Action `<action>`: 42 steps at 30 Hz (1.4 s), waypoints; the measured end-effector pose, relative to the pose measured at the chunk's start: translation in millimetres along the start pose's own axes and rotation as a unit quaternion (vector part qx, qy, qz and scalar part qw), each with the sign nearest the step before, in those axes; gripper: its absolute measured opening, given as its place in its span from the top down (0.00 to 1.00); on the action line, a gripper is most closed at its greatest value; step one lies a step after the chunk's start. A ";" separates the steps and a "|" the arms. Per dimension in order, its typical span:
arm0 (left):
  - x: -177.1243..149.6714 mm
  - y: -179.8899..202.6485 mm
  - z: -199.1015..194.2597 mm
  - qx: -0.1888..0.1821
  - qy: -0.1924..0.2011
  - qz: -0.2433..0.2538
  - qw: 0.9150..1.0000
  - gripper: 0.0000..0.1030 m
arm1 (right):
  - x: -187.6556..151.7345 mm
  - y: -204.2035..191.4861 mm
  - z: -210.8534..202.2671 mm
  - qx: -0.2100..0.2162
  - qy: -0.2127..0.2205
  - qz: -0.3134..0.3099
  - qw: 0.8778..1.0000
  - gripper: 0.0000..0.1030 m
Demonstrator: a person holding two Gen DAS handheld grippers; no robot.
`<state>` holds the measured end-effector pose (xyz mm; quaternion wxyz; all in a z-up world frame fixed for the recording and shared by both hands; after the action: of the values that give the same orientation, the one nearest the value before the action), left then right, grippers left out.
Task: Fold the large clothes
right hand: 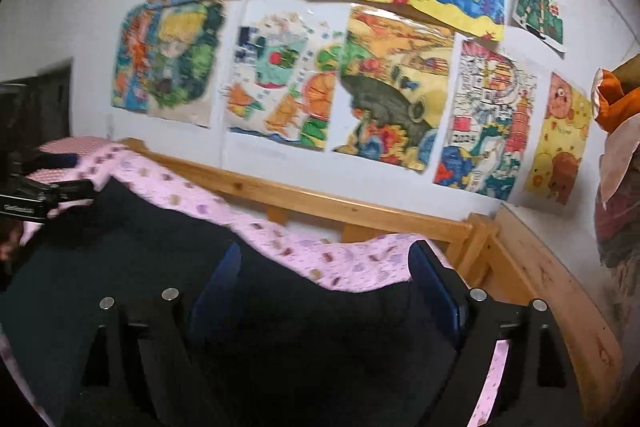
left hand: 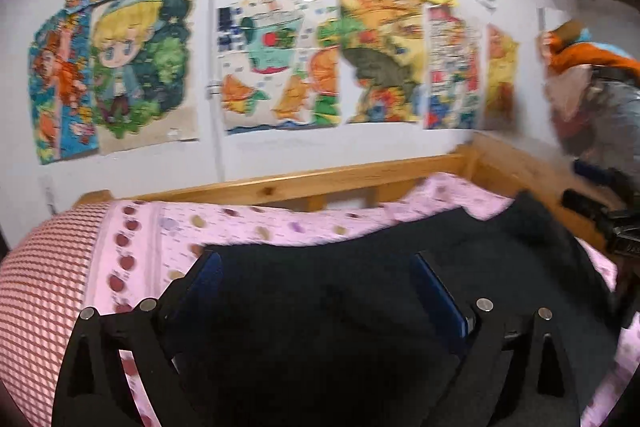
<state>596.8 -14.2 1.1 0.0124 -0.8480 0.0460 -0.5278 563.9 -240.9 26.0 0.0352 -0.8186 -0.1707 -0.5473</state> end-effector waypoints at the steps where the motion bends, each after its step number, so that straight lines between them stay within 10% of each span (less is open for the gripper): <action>1: -3.9 4.7 -5.7 -0.015 -0.003 0.006 1.000 0.07 | -6.2 -5.4 -5.1 0.012 -0.005 0.004 1.000 0.19; 12: -63.2 57.9 -54.5 -0.138 -0.040 0.093 0.985 0.07 | -86.0 -56.6 -21.2 0.101 -0.101 -0.023 0.990 0.18; 18: -69.8 66.8 -42.6 -0.105 -0.041 0.131 0.985 0.07 | -88.9 -37.2 -1.1 0.107 -0.100 0.018 0.989 0.18; 32: -56.1 20.7 38.4 -0.010 -0.129 0.020 0.991 0.05 | -79.6 0.9 86.2 0.085 -0.135 0.082 0.984 0.15; 42: -63.8 -4.1 89.6 0.007 -0.197 -0.035 0.980 0.00 | -101.9 50.6 127.3 0.072 -0.168 0.192 0.964 0.13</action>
<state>649.4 -6.7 -95.3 0.0083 -0.9365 0.0091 -0.3505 657.6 -281.9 -110.7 0.1698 -0.9113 -0.0528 -0.3713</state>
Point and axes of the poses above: each gripper's, at about its wrist camera, not at the fingertips, and z roughly the way its jaws point, y to its right, x to its top, the point moved 6 cm from there along z, roughly the way its jaws point, and after that the axes turned 14 degrees about x, right-handed, at the moved point
